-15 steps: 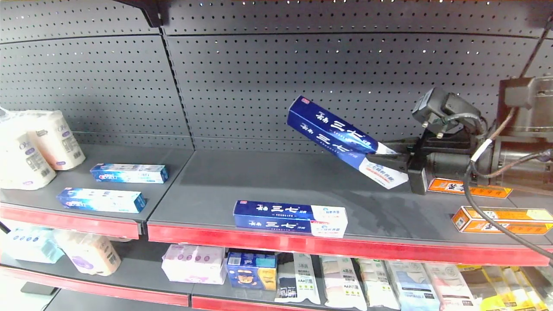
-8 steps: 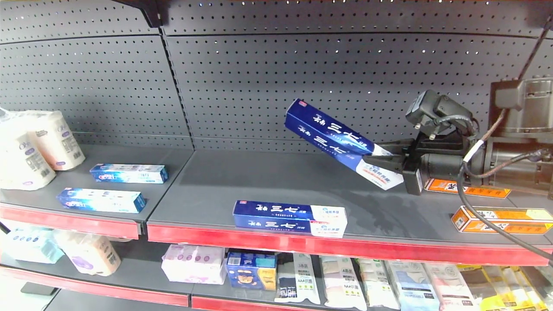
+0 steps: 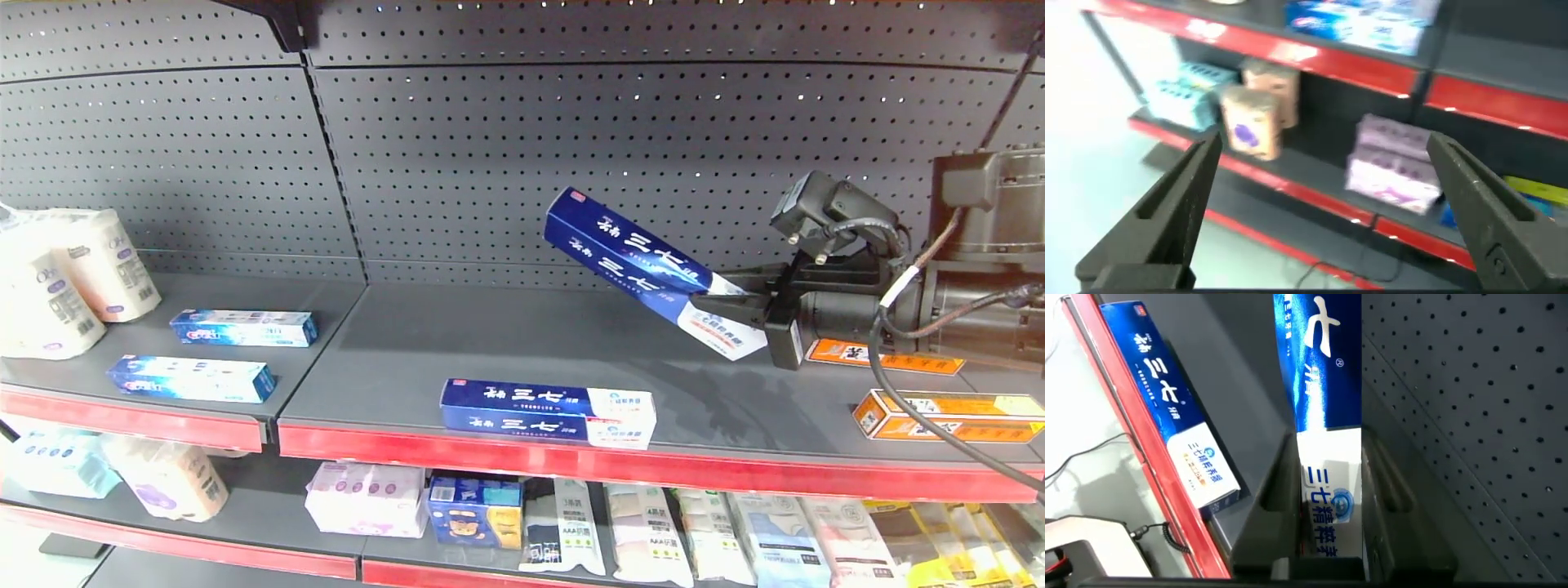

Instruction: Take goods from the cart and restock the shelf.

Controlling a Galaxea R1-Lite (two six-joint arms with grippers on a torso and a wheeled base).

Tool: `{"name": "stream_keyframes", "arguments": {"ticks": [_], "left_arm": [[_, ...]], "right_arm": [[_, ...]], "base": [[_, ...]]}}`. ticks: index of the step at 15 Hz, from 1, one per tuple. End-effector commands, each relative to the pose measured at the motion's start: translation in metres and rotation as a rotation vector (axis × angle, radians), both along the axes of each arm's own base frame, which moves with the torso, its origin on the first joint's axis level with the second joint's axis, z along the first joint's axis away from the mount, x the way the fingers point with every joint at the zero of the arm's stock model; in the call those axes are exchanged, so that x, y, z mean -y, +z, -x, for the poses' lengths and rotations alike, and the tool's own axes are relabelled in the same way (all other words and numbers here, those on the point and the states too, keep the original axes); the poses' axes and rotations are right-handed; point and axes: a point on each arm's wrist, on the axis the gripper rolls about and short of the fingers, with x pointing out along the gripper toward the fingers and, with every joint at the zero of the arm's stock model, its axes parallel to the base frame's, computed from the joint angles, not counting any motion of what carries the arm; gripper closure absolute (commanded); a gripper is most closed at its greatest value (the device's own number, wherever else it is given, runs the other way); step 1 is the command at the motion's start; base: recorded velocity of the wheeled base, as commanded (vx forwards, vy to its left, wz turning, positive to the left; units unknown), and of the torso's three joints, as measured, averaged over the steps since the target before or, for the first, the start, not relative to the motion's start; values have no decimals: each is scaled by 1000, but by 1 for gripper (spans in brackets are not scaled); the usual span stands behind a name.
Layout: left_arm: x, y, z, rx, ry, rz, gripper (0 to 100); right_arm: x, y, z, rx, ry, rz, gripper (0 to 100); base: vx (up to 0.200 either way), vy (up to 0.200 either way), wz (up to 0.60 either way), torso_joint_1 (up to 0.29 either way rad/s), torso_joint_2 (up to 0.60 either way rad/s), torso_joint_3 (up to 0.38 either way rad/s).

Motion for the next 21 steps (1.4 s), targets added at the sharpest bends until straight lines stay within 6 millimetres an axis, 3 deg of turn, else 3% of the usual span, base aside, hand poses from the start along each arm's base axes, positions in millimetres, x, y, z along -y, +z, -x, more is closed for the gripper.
{"name": "stream_keyframes", "arguments": {"ticks": [1,4,7,12,21], "left_arm": [[2,-5,-1,33,-74,25,0],[5,-6,-3,45,-220,21,0],[7,-12,-11,126,-292,-120,0],[6,-12,-11,131,-253,-20,0],[6,-16,-12,118,-272,3,0]], "right_arm": [[0,-1,0,-3,3,0,100],[-4,0,-3,-1,14,0,100],[-8,3,-11,12,23,-5,100],[-36,5,-23,22,88,-8,100],[-38,-17,-33,-42,95,23,100]], "base": [[0,0,0,0,0,0],[0,0,0,0,0,0],[0,0,0,0,0,0],[0,0,0,0,0,0],[0,0,0,0,0,0]]}}
